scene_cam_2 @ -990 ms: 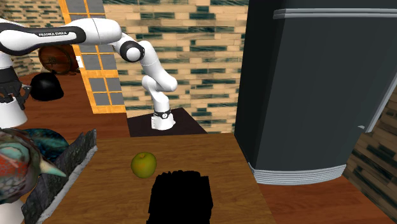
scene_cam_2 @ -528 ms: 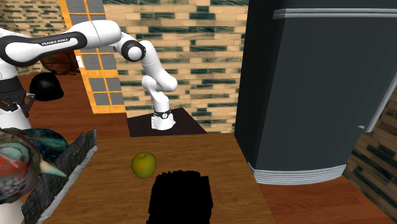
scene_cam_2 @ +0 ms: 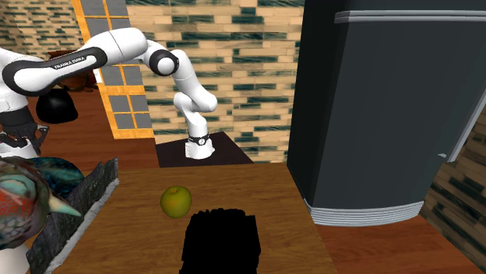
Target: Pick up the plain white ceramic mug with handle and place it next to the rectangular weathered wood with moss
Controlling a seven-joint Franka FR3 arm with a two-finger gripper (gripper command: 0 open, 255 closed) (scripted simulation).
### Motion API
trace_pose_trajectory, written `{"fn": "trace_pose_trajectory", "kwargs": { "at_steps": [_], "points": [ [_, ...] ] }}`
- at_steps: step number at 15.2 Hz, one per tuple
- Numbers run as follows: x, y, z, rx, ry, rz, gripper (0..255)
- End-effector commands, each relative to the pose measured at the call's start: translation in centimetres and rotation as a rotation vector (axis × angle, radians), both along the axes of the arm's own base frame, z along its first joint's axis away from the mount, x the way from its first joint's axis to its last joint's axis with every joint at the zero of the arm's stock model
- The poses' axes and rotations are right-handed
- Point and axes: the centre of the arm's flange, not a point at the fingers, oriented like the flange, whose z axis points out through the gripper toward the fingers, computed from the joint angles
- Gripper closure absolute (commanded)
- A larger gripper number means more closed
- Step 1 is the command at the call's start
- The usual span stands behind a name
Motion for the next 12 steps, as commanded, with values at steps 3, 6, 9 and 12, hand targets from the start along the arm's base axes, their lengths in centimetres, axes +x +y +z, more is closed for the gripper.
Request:
{"fn": "trace_pose_trajectory", "kwargs": {
  "at_steps": [3, 6, 9, 12],
  "points": [
    [-0.1, 0.0, -2.1, -0.001, 0.000, 0.000, 255],
    [-0.1, 0.0, -3.7, -0.001, 0.000, 0.000, 255],
    [-0.1, 0.0, -5.3, -0.001, 0.000, 0.000, 255],
    [-0.1, 0.0, -6.9, -0.001, 0.000, 0.000, 255]
  ]
}}
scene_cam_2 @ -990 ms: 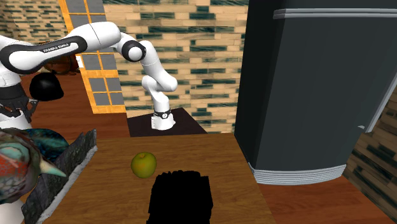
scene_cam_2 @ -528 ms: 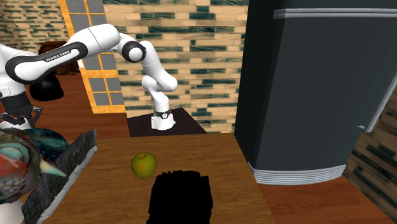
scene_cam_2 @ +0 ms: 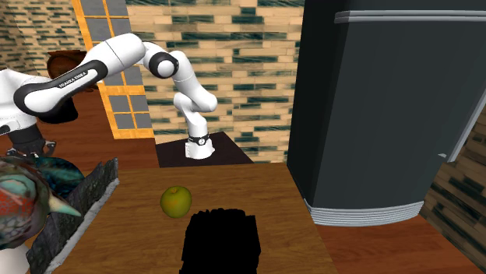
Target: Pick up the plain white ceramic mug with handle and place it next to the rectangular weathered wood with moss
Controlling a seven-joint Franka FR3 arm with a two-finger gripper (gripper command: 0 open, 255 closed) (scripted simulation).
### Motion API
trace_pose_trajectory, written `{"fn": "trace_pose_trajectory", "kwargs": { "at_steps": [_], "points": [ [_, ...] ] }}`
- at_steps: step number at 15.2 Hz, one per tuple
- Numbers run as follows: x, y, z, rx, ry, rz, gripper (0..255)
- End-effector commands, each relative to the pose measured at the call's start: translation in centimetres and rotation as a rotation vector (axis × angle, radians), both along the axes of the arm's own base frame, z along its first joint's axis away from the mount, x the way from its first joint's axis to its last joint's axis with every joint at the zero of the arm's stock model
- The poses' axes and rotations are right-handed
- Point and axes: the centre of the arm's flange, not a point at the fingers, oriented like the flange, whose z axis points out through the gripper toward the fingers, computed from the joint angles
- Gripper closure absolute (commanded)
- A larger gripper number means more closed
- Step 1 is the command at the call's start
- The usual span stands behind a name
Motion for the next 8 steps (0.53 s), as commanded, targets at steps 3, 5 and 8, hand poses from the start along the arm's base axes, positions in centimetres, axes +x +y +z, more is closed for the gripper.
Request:
{"fn": "trace_pose_trajectory", "kwargs": {
  "at_steps": [3, 5, 8],
  "points": [
    [0.1, 0.0, -2.1, -0.001, 0.000, 0.000, 255],
    [0.1, 0.0, -3.3, -0.001, 0.000, 0.000, 255],
    [0.1, 0.0, -3.3, -0.001, 0.000, 0.000, 255]
  ]
}}
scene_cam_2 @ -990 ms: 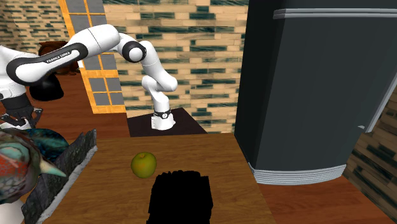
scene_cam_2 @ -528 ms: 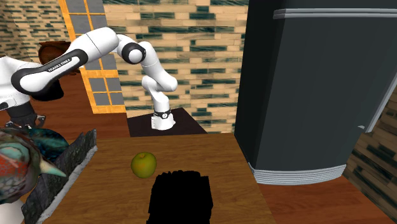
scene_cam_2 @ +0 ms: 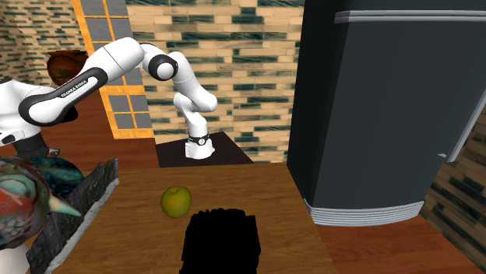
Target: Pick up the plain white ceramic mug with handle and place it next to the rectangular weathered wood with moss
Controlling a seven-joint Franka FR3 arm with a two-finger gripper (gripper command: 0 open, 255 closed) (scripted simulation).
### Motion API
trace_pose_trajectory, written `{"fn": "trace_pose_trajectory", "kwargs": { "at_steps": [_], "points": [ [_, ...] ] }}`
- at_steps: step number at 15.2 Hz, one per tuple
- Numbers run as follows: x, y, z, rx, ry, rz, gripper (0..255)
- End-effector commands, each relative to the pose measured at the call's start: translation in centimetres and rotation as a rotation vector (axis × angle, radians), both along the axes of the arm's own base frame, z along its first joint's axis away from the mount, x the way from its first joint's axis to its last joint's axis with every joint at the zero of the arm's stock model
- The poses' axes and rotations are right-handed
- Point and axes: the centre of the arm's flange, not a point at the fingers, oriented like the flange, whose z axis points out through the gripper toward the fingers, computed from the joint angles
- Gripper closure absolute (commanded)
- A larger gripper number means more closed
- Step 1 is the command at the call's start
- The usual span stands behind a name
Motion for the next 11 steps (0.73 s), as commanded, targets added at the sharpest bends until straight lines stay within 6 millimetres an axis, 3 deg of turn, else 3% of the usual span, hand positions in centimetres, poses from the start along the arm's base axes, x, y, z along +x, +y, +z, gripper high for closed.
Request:
{"fn": "trace_pose_trajectory", "kwargs": {
  "at_steps": [1, 5, 6, 11],
  "points": [
    [0.01, 0.01, -0.02, -0.001, 0.000, 0.000, 255],
    [0.01, 0.01, -0.02, -0.001, 0.000, 0.000, 255],
    [0.00, 0.00, -0.02, -0.001, 0.000, 0.000, 0],
    [0.01, 0.01, -0.02, -0.001, 0.000, 0.000, 0]
  ]
}}
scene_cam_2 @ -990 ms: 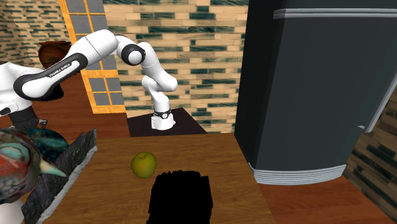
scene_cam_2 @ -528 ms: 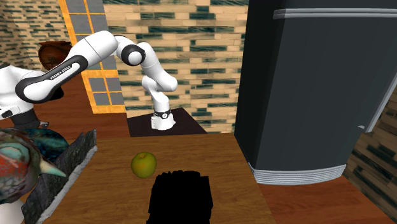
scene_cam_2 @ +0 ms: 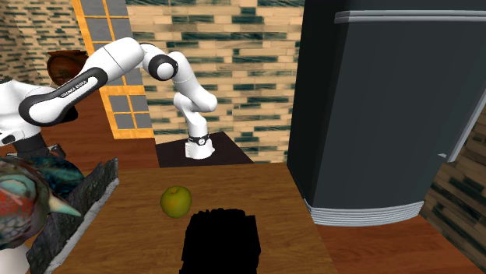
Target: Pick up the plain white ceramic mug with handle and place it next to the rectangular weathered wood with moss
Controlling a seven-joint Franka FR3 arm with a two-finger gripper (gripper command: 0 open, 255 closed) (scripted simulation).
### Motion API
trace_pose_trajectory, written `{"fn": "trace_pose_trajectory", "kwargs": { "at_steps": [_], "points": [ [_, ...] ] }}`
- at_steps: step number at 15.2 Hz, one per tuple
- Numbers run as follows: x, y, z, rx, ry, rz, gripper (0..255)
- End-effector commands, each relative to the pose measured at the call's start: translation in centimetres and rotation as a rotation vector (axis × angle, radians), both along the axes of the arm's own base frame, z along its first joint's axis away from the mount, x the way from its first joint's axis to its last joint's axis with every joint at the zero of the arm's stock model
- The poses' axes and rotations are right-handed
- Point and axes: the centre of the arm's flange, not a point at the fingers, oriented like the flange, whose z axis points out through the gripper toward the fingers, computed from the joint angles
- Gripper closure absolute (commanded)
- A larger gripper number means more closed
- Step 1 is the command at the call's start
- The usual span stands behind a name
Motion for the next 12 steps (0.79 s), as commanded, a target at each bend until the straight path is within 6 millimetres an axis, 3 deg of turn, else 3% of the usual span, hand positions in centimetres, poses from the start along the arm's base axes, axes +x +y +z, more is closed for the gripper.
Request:
{"fn": "trace_pose_trajectory", "kwargs": {
  "at_steps": [1, 4, 12],
  "points": [
    [0.1, 0.0, 1.3, 0.000, 0.000, 0.000, 0],
    [0.3, 0.1, 5.0, 0.000, 0.000, 0.000, 0],
    [0.3, 0.1, 5.0, 0.000, 0.000, 0.000, 0]
  ]
}}
